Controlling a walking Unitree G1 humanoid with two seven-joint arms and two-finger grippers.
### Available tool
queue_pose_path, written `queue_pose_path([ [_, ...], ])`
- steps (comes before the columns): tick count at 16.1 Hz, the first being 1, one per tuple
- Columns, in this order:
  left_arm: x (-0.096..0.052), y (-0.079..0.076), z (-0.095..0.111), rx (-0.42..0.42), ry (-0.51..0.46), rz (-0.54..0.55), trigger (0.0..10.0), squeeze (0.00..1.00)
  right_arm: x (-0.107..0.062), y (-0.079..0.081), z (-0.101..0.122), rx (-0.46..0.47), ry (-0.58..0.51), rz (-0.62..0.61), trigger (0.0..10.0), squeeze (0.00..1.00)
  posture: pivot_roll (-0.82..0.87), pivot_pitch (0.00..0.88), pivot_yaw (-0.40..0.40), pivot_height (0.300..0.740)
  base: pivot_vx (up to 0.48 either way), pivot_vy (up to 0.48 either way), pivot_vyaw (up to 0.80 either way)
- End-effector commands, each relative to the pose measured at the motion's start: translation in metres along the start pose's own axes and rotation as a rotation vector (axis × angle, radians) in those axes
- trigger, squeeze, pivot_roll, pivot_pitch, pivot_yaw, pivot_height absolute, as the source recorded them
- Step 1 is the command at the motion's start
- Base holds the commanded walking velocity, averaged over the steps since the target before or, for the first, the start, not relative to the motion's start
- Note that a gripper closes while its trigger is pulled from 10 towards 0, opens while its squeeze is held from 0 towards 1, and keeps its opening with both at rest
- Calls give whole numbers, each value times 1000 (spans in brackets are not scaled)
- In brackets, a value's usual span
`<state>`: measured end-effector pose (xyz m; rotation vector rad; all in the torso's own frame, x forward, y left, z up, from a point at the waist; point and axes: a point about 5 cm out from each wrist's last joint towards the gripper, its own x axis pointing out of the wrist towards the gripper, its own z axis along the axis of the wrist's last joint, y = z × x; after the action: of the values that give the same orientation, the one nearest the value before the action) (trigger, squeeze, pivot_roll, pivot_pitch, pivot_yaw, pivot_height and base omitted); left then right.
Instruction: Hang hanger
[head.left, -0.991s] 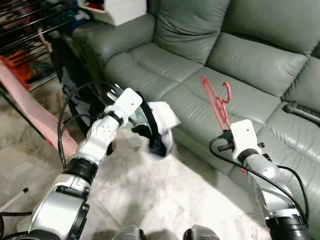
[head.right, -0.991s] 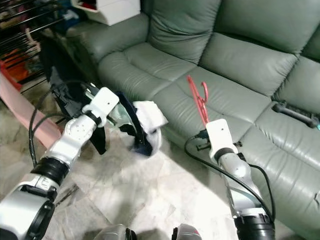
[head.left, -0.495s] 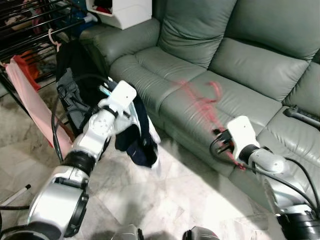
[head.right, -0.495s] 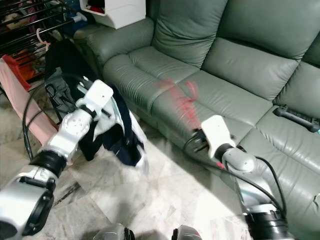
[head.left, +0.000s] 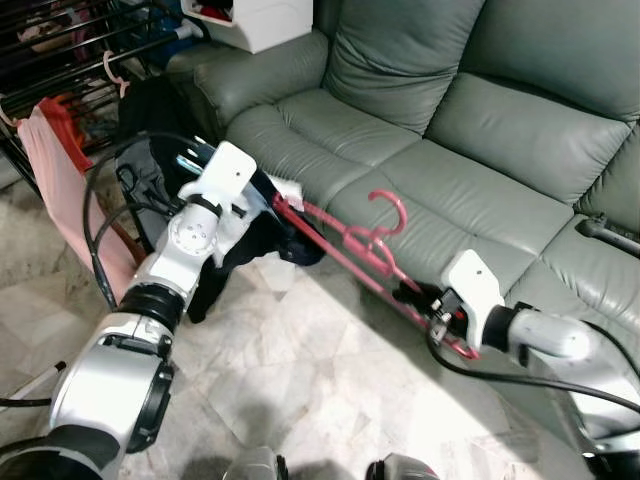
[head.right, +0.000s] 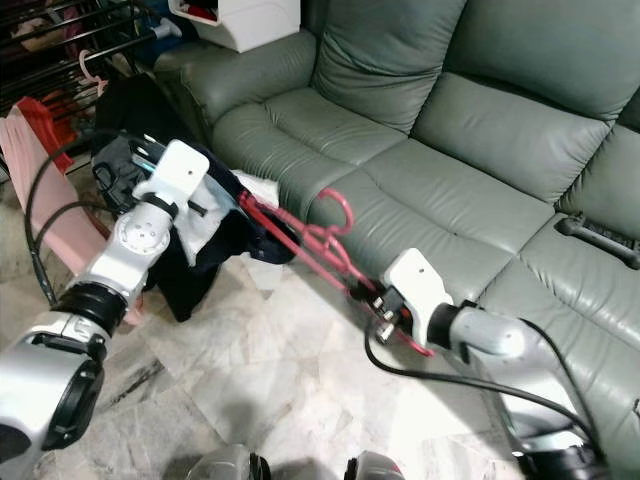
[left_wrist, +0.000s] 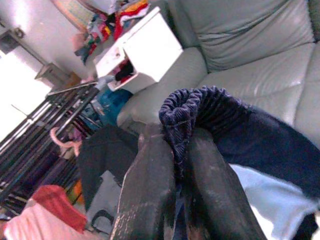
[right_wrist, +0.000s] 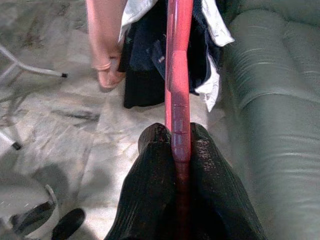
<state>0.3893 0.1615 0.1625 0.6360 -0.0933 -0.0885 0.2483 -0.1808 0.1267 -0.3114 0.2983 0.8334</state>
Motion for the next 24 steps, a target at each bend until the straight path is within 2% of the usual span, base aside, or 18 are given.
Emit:
queue_pose_path([
  [1,5,13,9,-5,-38,52,10000,0,-2,5,4,0,-7,49,10000,0,-65,51,81,740,0,0,0],
  [3,5,15,12,-15,-63,52,10000,0,-4,5,0,13,16,62,10000,0,-65,51,81,740,0,0,0],
  [6,4,17,20,-48,-143,5,10000,0,-3,-2,-7,23,46,6,10000,0,-62,46,77,740,0,0,0],
  [7,3,18,25,-61,-182,-15,10000,0,-2,-9,-15,75,70,-50,10000,0,-61,44,75,740,0,0,0],
  [10,2,18,40,-104,-275,-65,10000,0,0,-11,-21,161,69,-81,10000,0,-58,50,72,740,0,0,0],
  [12,2,15,43,-100,-290,-86,10000,0,0,-12,-21,156,68,-82,10000,0,-55,53,70,740,0,0,0],
  [13,2,13,44,-86,-291,-91,10000,0,1,-12,-20,150,64,-81,10000,0,-55,53,70,740,0,0,0],
  [14,4,8,37,-26,-238,-78,10000,0,2,-14,-11,106,33,-79,10000,0,-58,53,71,740,0,0,0],
  [15,4,5,32,-3,-212,-75,10000,0,2,-15,-4,89,14,-78,10000,0,-61,53,72,740,0,0,0],
  [19,5,0,31,5,-182,-71,10000,0,-3,-11,13,45,-32,-2,10000,0,-67,54,74,740,0,0,0],
  [24,4,-4,30,9,-177,-78,10000,0,-1,2,20,46,-64,96,10000,0,-66,55,73,740,0,0,0],
])
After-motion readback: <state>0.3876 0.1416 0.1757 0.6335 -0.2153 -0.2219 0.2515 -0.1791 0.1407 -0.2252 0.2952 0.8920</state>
